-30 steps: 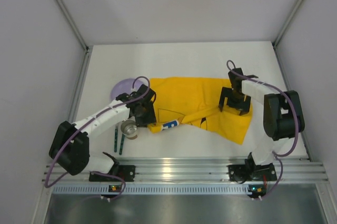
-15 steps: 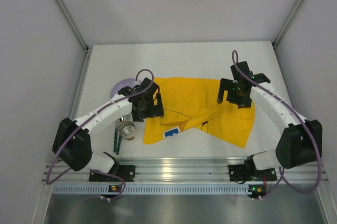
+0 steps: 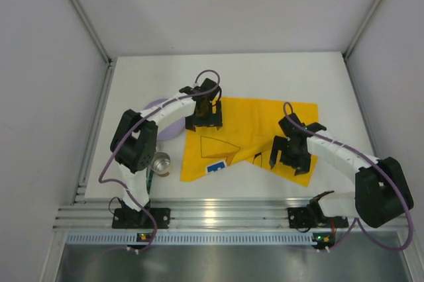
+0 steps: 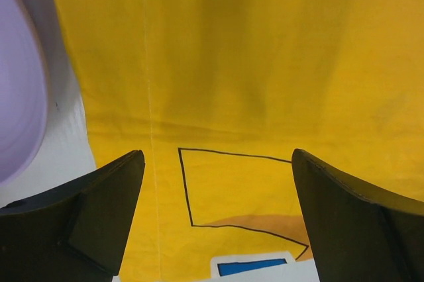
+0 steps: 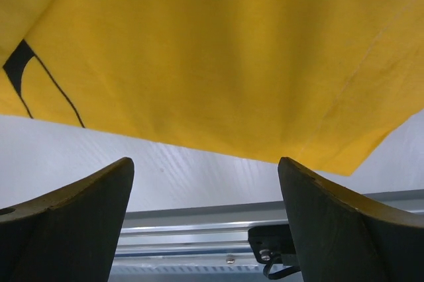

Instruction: Set the dinner table for one person

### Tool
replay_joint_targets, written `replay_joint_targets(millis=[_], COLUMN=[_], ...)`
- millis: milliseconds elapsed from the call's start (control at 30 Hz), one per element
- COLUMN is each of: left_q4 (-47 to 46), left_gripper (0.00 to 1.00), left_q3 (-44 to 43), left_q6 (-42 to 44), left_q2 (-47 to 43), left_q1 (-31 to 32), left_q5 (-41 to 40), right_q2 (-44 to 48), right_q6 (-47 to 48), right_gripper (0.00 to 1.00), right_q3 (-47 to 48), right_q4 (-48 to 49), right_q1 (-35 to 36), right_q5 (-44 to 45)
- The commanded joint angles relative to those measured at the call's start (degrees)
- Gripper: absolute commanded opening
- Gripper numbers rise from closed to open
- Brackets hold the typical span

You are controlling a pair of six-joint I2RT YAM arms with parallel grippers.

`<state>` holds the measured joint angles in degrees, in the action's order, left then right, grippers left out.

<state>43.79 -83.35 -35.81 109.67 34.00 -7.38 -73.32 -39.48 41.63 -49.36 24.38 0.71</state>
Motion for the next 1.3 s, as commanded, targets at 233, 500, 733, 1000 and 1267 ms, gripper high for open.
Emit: replay_joint_targets(millis=[233, 500, 733, 1000, 1267], left_q4=[-2.83, -5.64, -6.00, -4.51, -3.98], left_gripper=[0.97, 0.82, 0.21, 0.00, 0.00], left_q3=[-1.90, -0.50, -3.22, -4.63, -3.84], left_q6=[3.20, 5.57, 7.25, 7.78, 8.57], left_q2=[4.59, 5.99, 10.48, 11.97, 10.74], left_q1=[-7.09, -10.97, -12.20, -16.58, -20.55], left_q5=[2.37, 5.35, 6.41, 3.78, 3.42], right_q2=[-14.91, -19.84, -20.90, -16.86, -13.96], right_q6=[-3.23, -2.44, -0.51, 1.60, -1.21], right_gripper=[0.85, 0.22, 0.00, 0.00, 0.00], right_q3=[3.20, 2.76, 3.37, 7.49, 10.76], right_q4=[3.22, 5.95, 4.72, -5.37, -14.18], right_q1=[4.18, 5.15, 5.15, 5.15, 4.97], right_q5=[9.66, 9.84, 10.36, 13.34, 19.77])
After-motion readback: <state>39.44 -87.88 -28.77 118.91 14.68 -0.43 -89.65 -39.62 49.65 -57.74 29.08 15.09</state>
